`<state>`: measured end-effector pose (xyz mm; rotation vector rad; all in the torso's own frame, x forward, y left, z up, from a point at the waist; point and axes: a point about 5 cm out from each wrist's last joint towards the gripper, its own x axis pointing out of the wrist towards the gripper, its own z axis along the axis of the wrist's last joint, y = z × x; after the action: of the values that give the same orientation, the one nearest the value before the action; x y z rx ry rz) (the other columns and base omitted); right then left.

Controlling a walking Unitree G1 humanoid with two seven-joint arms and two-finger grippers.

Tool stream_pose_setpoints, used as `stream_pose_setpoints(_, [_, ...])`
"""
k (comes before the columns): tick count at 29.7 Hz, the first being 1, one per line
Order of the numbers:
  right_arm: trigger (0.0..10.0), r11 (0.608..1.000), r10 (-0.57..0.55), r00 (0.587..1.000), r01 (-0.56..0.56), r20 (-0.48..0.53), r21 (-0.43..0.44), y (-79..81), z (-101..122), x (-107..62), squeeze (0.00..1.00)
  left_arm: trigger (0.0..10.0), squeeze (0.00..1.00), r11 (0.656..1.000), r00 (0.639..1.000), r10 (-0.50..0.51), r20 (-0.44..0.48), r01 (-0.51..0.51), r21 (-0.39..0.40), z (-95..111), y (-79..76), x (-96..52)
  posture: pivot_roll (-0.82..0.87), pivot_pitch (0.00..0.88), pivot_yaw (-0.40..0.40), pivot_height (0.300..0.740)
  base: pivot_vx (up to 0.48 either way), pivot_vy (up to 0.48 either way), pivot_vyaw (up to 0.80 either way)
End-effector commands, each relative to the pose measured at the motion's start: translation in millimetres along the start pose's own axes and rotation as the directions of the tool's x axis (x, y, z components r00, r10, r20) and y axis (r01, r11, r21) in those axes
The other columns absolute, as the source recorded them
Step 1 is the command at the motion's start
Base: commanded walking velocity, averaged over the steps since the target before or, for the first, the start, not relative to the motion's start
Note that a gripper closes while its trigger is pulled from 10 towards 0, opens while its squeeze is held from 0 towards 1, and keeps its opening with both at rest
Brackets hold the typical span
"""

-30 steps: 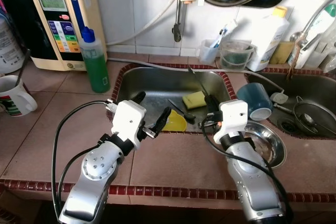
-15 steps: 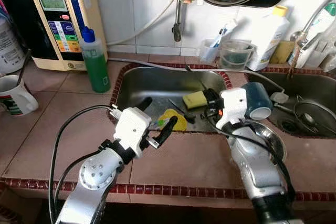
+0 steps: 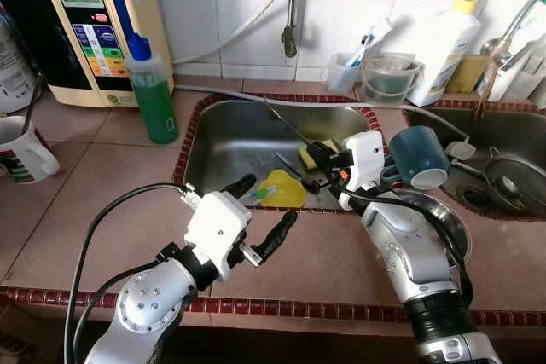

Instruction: Kitchen organization

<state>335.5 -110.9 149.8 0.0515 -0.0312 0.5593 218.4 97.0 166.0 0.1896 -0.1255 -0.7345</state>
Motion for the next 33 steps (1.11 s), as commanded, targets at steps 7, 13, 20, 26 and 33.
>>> stream_pose_setpoints(7, [10.0,0.993,0.022,1.000,-0.023,0.007,0.117,-2.0,2.7,1.4,1.00,10.0,0.00,0.999,0.999,-0.040,-0.009,0.040,-0.006,4.3,-5.1,-3.5,-0.06,0.127,0.001,0.740,0.000,0.000,0.00])
stream_pose_setpoints(13, [10.0,0.990,0.018,1.000,-0.019,0.007,0.140,-2.7,2.4,0.8,1.00,10.0,0.00,0.999,0.999,-0.042,-0.014,0.042,-0.007,5.3,-5.2,-3.8,-0.06,0.123,0.001,0.740,0.000,0.000,0.00])
stream_pose_setpoints(20, [10.0,0.990,0.010,0.999,-0.017,0.047,0.142,-3.4,8.8,2.0,1.00,10.0,0.00,0.999,0.999,-0.032,-0.016,0.032,-0.006,4.9,-3.0,-2.7,-0.06,0.116,-0.002,0.740,0.000,0.000,0.00])
stream_pose_setpoints(26, [10.0,0.994,-0.043,0.991,0.029,0.128,0.109,-6.8,22.6,3.4,1.00,10.0,0.00,1.000,1.000,0.025,-0.009,-0.025,-0.011,3.0,6.5,1.2,-0.06,0.087,-0.013,0.740,0.000,0.000,0.00])
stream_pose_setpoints(33, [10.0,0.990,-0.118,0.977,0.103,0.177,0.091,-9.1,28.9,2.1,1.00,10.0,0.00,0.995,0.996,0.094,0.005,-0.094,-0.025,1.2,18.8,6.3,-0.06,0.049,-0.030,0.740,0.000,0.000,0.00])
